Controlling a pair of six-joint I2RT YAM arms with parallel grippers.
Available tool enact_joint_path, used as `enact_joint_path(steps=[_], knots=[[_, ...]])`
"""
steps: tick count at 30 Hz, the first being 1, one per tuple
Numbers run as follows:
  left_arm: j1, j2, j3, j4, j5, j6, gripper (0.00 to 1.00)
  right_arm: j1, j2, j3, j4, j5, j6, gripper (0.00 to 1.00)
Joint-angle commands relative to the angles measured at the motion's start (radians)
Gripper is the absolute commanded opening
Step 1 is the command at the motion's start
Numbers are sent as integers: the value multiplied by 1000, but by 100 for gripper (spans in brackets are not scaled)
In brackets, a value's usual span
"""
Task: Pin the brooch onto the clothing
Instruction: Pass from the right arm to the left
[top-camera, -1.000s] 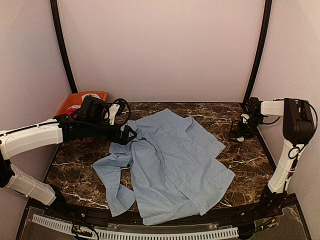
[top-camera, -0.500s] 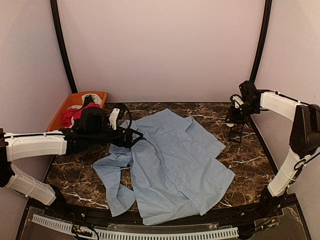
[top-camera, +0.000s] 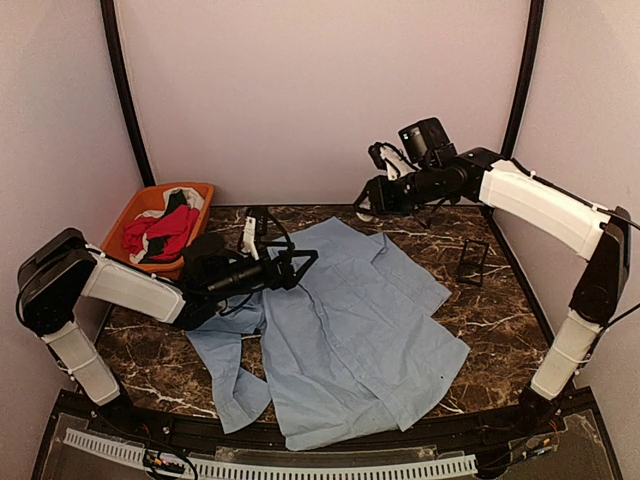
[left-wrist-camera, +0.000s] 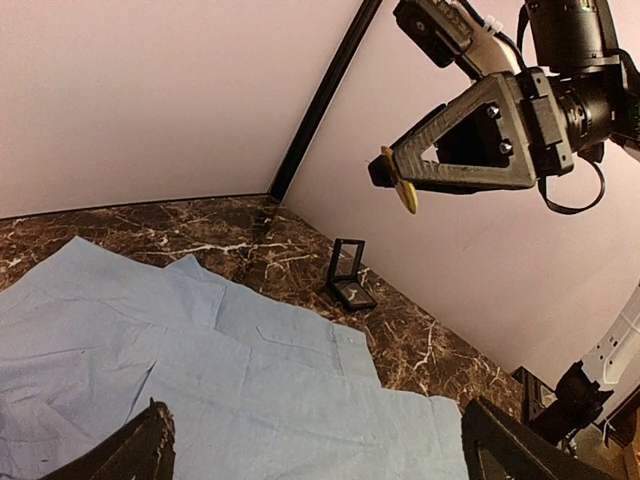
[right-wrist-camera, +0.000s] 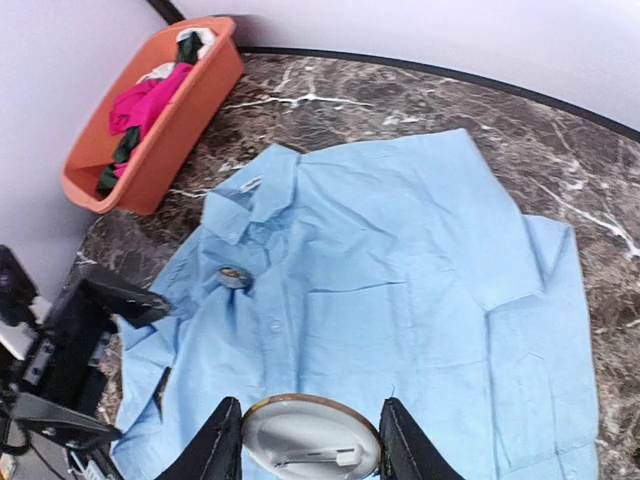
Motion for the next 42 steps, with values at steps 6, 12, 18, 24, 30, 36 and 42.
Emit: enact_joint_path(steps=[6, 12, 18, 24, 30, 36, 42], knots=[[-79, 226, 82, 447, -79, 270, 100, 122, 1, 71, 71, -41, 119, 41], [-100, 299, 127, 606, -113, 320, 100, 135, -45, -16, 99, -23, 132, 41], [-120, 297, 185, 603, -107, 320, 100, 149, -87, -132, 171, -49, 163, 40], [-124, 296, 208, 614, -70, 282, 91, 163, -119, -196, 220, -49, 181, 41], [-126, 287, 216, 614, -19, 253, 88, 169, -110, -230, 260, -58, 188, 41], [-126, 270, 216, 614, 5, 238, 86, 179, -107, -258, 298, -51, 195, 41], [-125, 258, 215, 615, 5, 226, 83, 180, -106, -287, 338, -54, 195, 41]])
